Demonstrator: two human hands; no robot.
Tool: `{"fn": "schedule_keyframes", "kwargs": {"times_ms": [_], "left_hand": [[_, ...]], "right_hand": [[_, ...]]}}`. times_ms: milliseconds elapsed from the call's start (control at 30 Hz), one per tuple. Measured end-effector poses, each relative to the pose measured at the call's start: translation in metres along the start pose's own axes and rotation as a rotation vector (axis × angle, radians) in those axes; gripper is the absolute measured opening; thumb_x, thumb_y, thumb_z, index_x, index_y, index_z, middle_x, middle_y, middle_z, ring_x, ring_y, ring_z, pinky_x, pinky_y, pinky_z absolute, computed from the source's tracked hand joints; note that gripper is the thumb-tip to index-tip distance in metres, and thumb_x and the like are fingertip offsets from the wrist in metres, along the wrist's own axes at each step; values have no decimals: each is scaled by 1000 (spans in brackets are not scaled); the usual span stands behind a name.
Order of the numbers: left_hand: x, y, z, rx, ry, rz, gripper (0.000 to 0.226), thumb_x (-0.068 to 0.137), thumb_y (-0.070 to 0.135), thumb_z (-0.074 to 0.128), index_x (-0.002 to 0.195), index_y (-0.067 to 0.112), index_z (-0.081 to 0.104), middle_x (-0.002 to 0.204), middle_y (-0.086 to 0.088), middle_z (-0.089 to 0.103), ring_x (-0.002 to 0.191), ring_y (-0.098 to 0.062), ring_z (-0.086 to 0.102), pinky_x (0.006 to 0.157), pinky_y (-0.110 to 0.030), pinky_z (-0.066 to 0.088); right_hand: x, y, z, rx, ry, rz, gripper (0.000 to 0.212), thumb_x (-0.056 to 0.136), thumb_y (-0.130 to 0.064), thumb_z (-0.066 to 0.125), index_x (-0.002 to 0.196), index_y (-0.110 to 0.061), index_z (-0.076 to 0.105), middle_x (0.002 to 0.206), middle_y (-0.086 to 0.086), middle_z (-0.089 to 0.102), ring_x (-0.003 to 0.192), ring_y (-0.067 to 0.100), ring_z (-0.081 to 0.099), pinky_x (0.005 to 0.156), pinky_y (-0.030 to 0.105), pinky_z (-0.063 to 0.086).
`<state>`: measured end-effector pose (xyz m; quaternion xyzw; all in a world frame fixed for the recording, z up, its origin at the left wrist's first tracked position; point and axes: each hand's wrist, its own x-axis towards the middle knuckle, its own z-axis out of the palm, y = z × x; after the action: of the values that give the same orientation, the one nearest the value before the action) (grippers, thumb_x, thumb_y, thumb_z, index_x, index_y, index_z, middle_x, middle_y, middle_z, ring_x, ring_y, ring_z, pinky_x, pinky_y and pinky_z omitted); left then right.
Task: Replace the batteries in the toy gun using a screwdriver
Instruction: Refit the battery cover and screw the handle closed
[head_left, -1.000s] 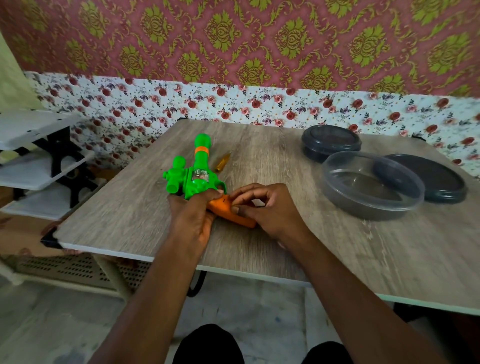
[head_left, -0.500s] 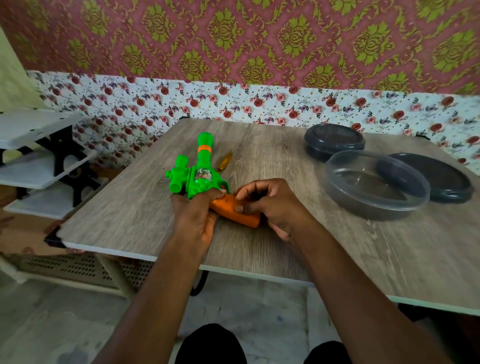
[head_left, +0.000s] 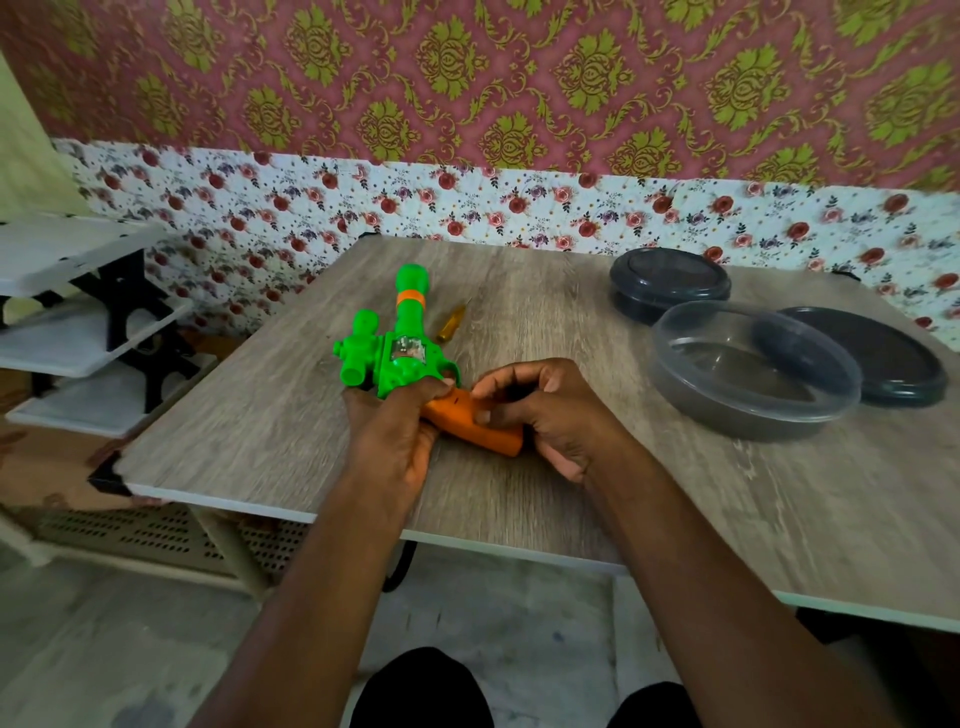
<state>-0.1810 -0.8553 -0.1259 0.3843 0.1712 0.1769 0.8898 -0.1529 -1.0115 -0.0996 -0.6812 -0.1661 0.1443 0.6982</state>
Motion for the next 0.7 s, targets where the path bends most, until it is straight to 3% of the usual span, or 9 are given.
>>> {"fn": "schedule_keyframes", "kwargs": {"times_ms": [133, 267, 433, 600, 700], "left_hand": [[-2, 0, 0, -5, -17, 10, 77, 73, -22, 70, 141, 5, 46, 128, -32, 64, 115, -46, 66, 84, -62, 58], [-4, 1, 2, -13, -11, 22, 79, 74, -24, 68, 141, 10, 46, 127, -28, 66, 113, -44, 68, 83, -60, 58], [-7, 1, 3, -33, -19, 22, 81, 73, -25, 67, 142, 11, 44, 128, -30, 65, 114, -48, 66, 85, -63, 56], [-10, 2, 5, -31, -23, 34, 81, 73, -25, 66, 143, 10, 45, 128, -28, 65, 108, -41, 71, 87, -62, 56], [-8, 3, 4, -28, -14, 33, 82, 72, -24, 68, 143, 10, 45, 128, -28, 65, 114, -45, 68, 88, -68, 54]], "right_hand": [[0, -2, 1, -64, -14, -40, 33, 68, 21, 77, 73, -11, 76, 84, 7, 73, 83, 7, 68, 80, 27, 56], [0, -2, 2, -123, -5, -76, 32, 68, 20, 77, 71, -12, 75, 91, 14, 72, 91, 17, 67, 86, 36, 57], [-4, 2, -1, -2, -20, -35, 28, 72, 22, 72, 78, -5, 74, 93, 4, 73, 91, 8, 69, 81, 23, 57], [-3, 2, -1, -36, 15, -38, 31, 68, 21, 76, 76, -10, 76, 92, 5, 76, 96, 13, 69, 89, 33, 56], [-2, 0, 1, -59, 32, -26, 31, 68, 19, 76, 75, -11, 75, 90, 9, 74, 93, 15, 67, 82, 31, 55]]}}
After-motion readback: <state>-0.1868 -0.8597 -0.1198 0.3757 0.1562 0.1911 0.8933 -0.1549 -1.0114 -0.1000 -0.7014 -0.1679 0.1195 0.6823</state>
